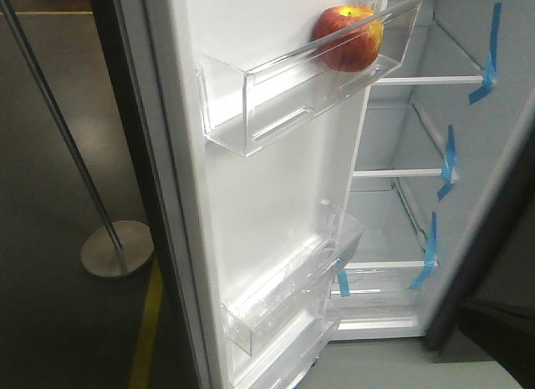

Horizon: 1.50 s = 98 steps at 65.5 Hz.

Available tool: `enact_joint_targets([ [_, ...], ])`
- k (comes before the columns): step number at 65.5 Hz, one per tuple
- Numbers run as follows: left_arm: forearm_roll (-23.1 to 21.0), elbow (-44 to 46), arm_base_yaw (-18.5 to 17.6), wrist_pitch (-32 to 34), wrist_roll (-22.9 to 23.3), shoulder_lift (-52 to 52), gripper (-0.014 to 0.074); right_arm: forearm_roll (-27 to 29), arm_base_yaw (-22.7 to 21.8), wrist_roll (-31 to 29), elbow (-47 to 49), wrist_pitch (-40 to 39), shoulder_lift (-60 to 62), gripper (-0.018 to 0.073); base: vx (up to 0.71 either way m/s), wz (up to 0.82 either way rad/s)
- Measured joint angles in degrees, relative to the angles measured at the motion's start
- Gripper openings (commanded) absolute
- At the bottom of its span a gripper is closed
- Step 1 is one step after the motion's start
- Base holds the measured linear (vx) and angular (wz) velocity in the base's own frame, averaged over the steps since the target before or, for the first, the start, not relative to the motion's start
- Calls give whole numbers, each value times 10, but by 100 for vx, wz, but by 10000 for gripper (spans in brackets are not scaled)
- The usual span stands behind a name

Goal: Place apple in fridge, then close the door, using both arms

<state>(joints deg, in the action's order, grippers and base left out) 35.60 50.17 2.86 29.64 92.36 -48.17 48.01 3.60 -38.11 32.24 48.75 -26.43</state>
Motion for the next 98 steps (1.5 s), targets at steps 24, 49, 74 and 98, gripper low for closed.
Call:
enact_joint_targets([
  [24, 4, 105, 0, 85, 79, -242, 461, 1, 0, 1, 0, 0, 0, -6, 0, 0],
  [49, 109, 246, 0, 148, 181, -435, 461, 27, 0, 1, 0, 0, 0, -6, 0, 0],
  [74, 266, 336, -27, 254, 279, -492, 461, 29, 0, 0, 0, 0, 0, 2, 0, 0],
  [98, 309, 340, -91, 343, 287, -492, 461, 29, 0, -1, 0, -2, 0, 9, 0, 0],
])
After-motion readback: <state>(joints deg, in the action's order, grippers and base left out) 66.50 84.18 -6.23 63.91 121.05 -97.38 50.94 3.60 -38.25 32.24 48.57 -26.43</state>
